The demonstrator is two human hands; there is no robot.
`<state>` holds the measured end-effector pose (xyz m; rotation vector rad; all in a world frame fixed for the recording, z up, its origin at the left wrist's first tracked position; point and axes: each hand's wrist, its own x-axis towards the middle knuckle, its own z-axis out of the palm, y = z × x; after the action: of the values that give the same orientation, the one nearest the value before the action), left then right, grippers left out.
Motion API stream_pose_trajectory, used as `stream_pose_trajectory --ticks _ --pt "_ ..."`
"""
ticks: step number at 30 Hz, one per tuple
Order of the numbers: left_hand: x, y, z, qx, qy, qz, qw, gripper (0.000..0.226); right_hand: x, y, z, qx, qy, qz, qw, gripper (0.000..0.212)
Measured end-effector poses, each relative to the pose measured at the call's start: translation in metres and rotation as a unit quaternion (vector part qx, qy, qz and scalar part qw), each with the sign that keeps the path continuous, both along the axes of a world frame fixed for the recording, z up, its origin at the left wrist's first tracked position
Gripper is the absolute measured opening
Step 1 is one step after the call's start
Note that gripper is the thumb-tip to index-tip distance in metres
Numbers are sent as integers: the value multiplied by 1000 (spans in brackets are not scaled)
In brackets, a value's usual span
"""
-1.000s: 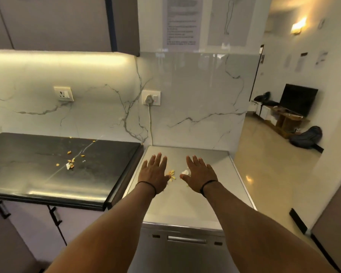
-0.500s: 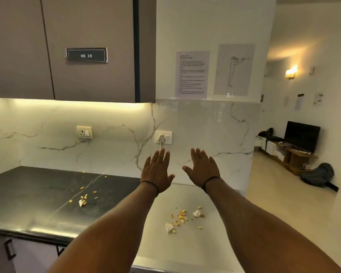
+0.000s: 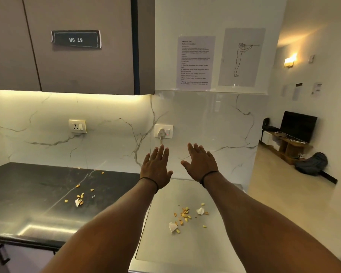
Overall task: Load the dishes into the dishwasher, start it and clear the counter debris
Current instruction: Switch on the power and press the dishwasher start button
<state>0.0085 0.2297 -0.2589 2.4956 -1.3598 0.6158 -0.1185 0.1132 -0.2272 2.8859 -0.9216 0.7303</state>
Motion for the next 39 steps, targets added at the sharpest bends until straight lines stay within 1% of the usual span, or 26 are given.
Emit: stream_pose_trajectory --ticks 5,8,13,16,18,19,21,22,24,25,29,33,37,39 --pt "7 -24 -12 9 6 -3 1000 84 5 -27 -20 13 19 -2 1000 74" --pt "7 -34 -31 38 10 0 999 83 8 -41 -41 29 41 -6 999 73" --pt "18 -62 -48 57 27 8 998 81 26 -68 -55 30 63 16 997 73" --pt "15 -78 -64 77 39 5 996 81 27 -84 -75 57 88 23 994 73" --pt "14 -89 -72 93 38 11 995 80 29 -95 -87 69 104 26 992 70" --pt "16 -92 -72 93 37 13 995 78 30 -98 -88 59 106 27 992 66" --pt "20 -101 -66 83 29 15 996 71 34 -106 -85 28 100 29 994 55" --pt "20 -106 -62 72 15 15 997 62 36 -110 -82 24 98 25 995 52" --pt "18 -116 -54 41 -23 10 999 42 37 -116 -82 58 108 20 992 52" --pt "14 -120 -50 26 -31 11 999 38 36 -119 -84 82 115 20 990 51" --pt "12 -139 -39 -1 -41 9 999 37 30 -131 -92 122 108 19 986 49" --pt "27 -157 -49 -3 -33 -4 999 33 33 -146 -102 141 106 11 984 49" --pt "63 -196 -35 -31 -50 -29 998 30 62 -176 -82 144 68 -8 987 46" --pt "83 -214 -25 -49 -58 -28 997 38 79 -189 -69 127 48 -10 991 44"
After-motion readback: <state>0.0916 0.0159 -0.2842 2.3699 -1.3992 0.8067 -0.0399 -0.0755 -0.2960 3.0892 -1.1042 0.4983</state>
